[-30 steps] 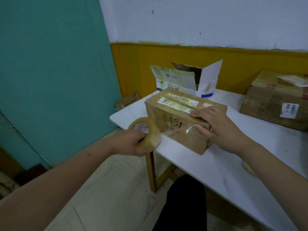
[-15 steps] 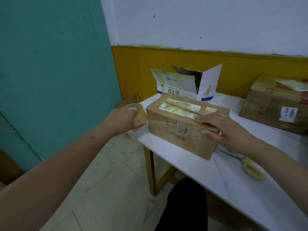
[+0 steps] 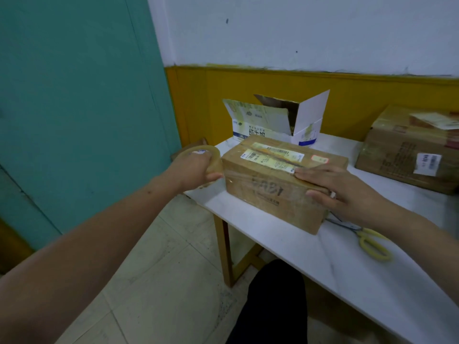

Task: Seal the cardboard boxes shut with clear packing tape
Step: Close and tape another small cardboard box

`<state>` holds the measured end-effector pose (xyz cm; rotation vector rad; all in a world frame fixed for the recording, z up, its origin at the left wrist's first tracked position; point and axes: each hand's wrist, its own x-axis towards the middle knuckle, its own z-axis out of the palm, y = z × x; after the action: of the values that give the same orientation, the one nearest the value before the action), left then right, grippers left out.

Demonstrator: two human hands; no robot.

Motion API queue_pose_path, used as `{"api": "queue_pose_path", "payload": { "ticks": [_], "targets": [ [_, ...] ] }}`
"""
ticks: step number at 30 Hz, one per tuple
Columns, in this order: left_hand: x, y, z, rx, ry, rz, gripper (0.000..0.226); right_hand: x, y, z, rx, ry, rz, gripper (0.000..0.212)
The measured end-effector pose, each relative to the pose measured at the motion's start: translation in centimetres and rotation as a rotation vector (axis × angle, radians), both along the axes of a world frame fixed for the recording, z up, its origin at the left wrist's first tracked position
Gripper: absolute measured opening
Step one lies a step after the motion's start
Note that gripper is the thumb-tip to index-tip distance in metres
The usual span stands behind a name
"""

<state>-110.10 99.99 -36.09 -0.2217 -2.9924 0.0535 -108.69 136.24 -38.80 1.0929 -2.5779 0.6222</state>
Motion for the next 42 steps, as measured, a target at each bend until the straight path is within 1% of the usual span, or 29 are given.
{"api": "queue_pose_path", "payload": {
  "ticks": [3,6,7,10,11,12,14,17,18,19,21,22,23,24,25,26,28,29,30,31,32,33,34,35,37,39,42],
  "targets": [
    [-0.6,0.2,0.3,-0.009,0.008,-0.021,0.07,0.2,0.4,0.2,0.016,-0.019,0.004,0.061],
    [-0.9,0.4,0.8,0.039,-0.09,-0.042,0.067,0.2,0.7,0.5,0.005,-0.038,0.014,0.062],
    [-0.9,0.1,1.0,0.052,-0.146,-0.043,0.07,0.2,0.7,0.5,-0.001,-0.045,0.019,0.062],
    [-1.0,-1.4,1.6,0.087,-0.324,-0.024,0.092,0.3,0.7,0.6,-0.004,-0.053,0.025,0.055],
    [-1.4,-1.9,1.2,0.082,-0.357,-0.02,0.094,0.3,0.7,0.5,-0.003,-0.049,0.025,0.053],
    [-1.9,-2.3,0.8,0.07,-0.36,-0.01,0.092,0.4,0.7,0.6,-0.006,-0.052,0.026,0.052],
    [-1.7,-1.8,0.9,0.06,-0.291,-0.005,0.083,0.6,0.8,0.7,-0.005,-0.071,0.029,0.052],
    [-1.8,-0.9,1.4,0.04,-0.244,0.023,0.064,0.8,1.2,0.5,-0.002,-0.081,0.051,0.054],
    [-2.0,-0.7,1.5,0.052,-0.238,0.01,0.062,0.8,1.5,0.5,-0.01,-0.077,0.056,0.053],
    [-2.2,-0.7,1.4,0.084,-0.242,-0.008,0.068,0.8,1.7,0.5,-0.013,-0.073,0.065,0.052],
    [-2.2,-0.7,1.5,0.13,-0.234,-0.059,0.089,0.4,2.1,0.8,0.014,-0.078,0.088,0.051],
    [-2.1,-0.6,1.4,0.154,-0.236,-0.082,0.089,0.2,2.4,1.0,0.031,-0.114,0.086,0.049],
    [-2.1,-0.3,1.3,0.178,-0.252,-0.119,0.079,-0.1,2.9,1.4,0.048,-0.165,0.075,0.044],
    [-2.0,-0.1,1.3,0.196,-0.259,-0.147,0.064,-0.2,3.4,2.0,0.068,-0.211,0.048,0.04],
    [-2.0,0.3,1.0,0.211,-0.249,-0.187,0.05,-0.2,3.8,2.9,0.107,-0.264,0.01,0.04],
    [-1.9,0.6,0.8,0.209,-0.214,-0.218,0.043,-0.3,4.1,4.0,0.16,-0.316,-0.006,0.042],
    [-1.8,0.7,0.3,0.171,-0.141,-0.233,0.043,-0.2,3.5,6.7,0.252,-0.505,-0.032,0.041],
    [-1.7,0.6,0.1,0.154,-0.12,-0.221,0.044,-0.5,2.3,7.8,0.241,-0.577,-0.075,0.034],
    [-1.6,0.3,-0.3,0.153,-0.107,-0.211,0.042,-1.3,0.6,8.4,0.245,-0.585,-0.14,0.031],
    [-1.6,0.2,-0.7,0.163,-0.109,-0.208,0.042,-2.4,-1.6,8.7,0.262,-0.555,-0.233,0.049],
    [-1.3,0.4,-0.8,0.173,-0.115,-0.211,0.042,-3.6,-4.4,8.3,0.332,-0.466,-0.362,0.077],
    [-0.9,0.8,-1.1,0.181,-0.12,-0.22,0.044,-4.5,-7.3,7.3,0.402,-0.382,-0.482,0.098],
    [-0.7,1.1,-1.4,0.18,-0.122,-0.226,0.044,-5.2,-10.1,6.1,0.415,-0.329,-0.563,0.104],
    [-0.4,1.3,-1.7,0.158,-0.109,-0.224,0.045,-5.9,-12.5,5.0,0.399,-0.298,-0.622,0.102],
    [0.0,0.9,-2.2,0.115,-0.05,-0.186,0.049,-6.7,-15.7,3.6,0.339,-0.254,-0.64,0.096],
    [0.6,0.5,-2.5,0.174,-0.023,-0.172,0.058,-7.0,-16.0,3.4,0.319,-0.215,-0.601,0.094],
    [1.4,-0.3,-3.4,0.314,-0.083,-0.176,0.073,-7.7,-14.9,3.1,0.327,-0.172,-0.562,0.091]
  ]
}}
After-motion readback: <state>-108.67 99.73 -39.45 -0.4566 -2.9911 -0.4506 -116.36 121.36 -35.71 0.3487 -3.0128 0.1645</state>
